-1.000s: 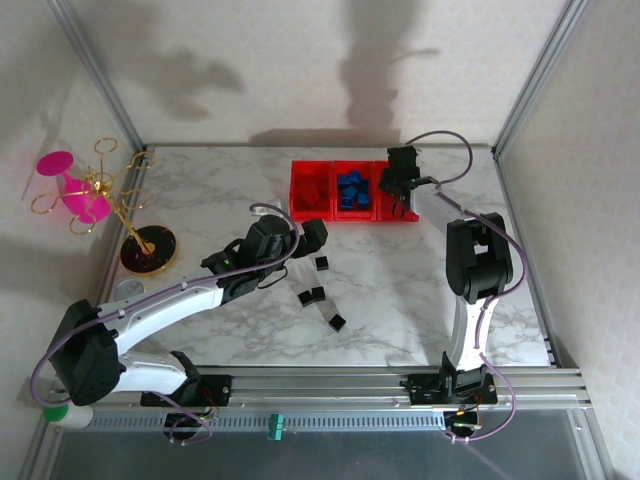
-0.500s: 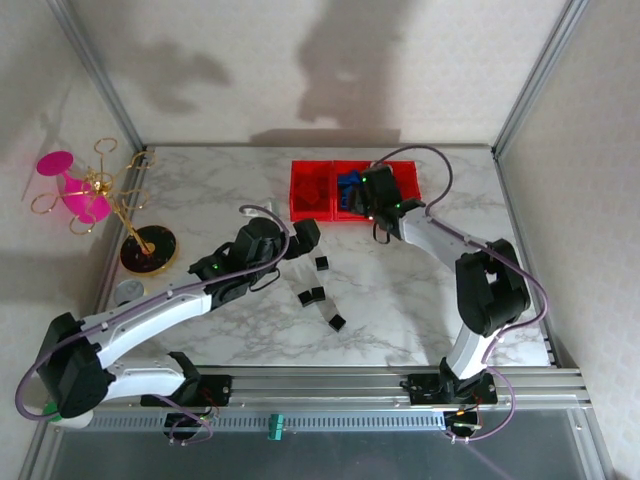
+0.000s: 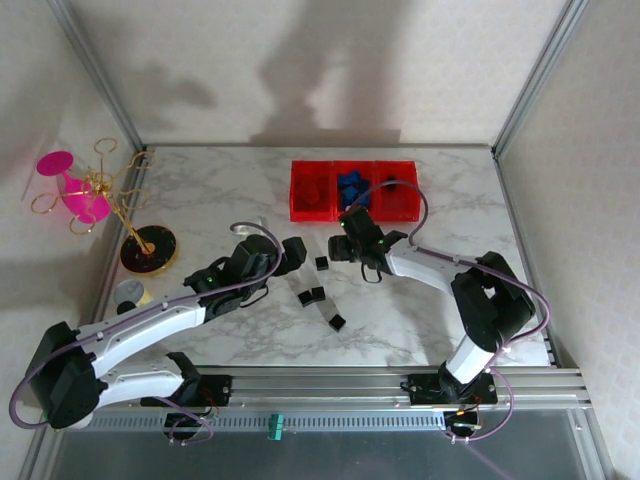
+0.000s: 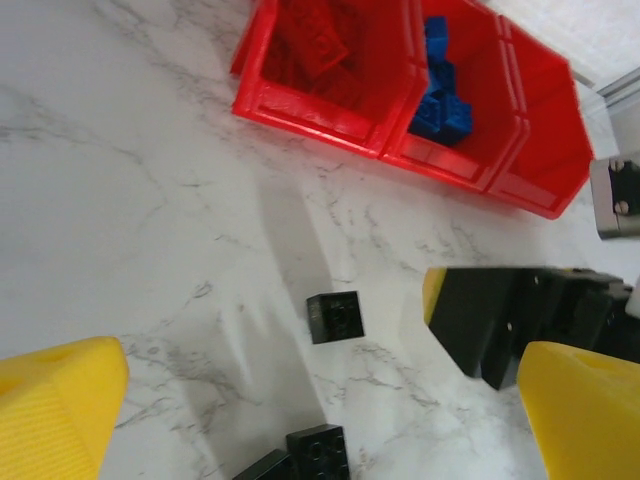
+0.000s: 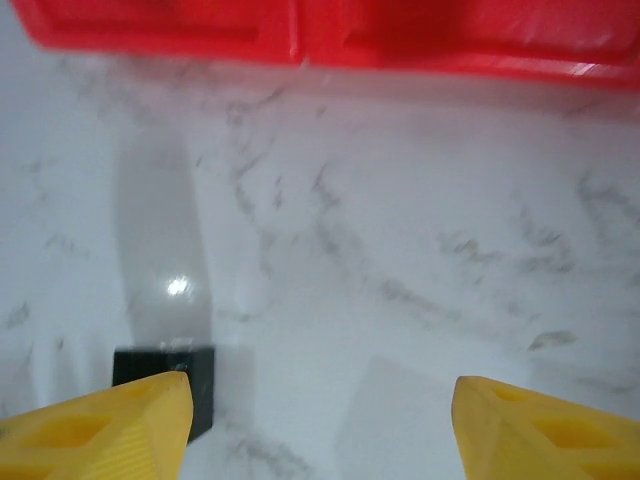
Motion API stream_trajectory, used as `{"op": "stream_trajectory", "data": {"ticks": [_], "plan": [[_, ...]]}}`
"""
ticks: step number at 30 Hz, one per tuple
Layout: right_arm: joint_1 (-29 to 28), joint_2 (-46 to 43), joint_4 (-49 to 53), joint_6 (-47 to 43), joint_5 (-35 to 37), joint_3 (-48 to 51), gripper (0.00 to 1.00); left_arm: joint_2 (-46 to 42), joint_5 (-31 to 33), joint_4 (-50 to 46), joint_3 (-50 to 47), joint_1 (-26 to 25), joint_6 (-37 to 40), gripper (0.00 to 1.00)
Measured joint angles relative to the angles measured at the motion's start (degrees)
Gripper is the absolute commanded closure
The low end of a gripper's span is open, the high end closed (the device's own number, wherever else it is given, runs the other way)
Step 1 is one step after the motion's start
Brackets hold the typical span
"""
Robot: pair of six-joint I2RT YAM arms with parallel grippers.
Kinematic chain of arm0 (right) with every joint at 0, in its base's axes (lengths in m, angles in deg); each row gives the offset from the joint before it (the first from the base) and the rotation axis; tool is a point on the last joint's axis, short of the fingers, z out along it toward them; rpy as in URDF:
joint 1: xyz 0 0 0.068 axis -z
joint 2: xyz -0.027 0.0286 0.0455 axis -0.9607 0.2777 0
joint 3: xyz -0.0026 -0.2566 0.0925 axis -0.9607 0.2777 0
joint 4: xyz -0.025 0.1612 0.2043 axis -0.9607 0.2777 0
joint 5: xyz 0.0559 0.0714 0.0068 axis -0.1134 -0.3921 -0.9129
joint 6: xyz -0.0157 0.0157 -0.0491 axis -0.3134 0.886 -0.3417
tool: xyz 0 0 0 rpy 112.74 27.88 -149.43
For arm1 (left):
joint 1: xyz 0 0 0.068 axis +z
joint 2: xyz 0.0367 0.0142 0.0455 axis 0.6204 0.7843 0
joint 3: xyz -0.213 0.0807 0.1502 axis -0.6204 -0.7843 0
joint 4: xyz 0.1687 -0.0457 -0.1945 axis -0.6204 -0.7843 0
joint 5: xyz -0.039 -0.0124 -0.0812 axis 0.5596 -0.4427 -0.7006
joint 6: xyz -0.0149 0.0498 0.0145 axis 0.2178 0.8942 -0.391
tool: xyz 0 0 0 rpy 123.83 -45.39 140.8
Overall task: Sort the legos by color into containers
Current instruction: Pick up the lego from the center of the table.
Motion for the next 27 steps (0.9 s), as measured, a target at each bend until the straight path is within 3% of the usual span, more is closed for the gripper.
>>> {"op": "stream_trajectory", "data": {"ticks": [12, 27], "plan": [[-4.6, 2.6, -3.4, 1.9, -1.9, 2.0, 0.26, -2.4, 1.9, -1.2, -2.8, 0.0, -2.7, 0.01], [-5.3, 13.0, -4.9, 1.3, -0.9, -6.4, 0.44, -3.8, 3.6, -1.6, -3.7, 0.0, -4.0, 0.0]]}}
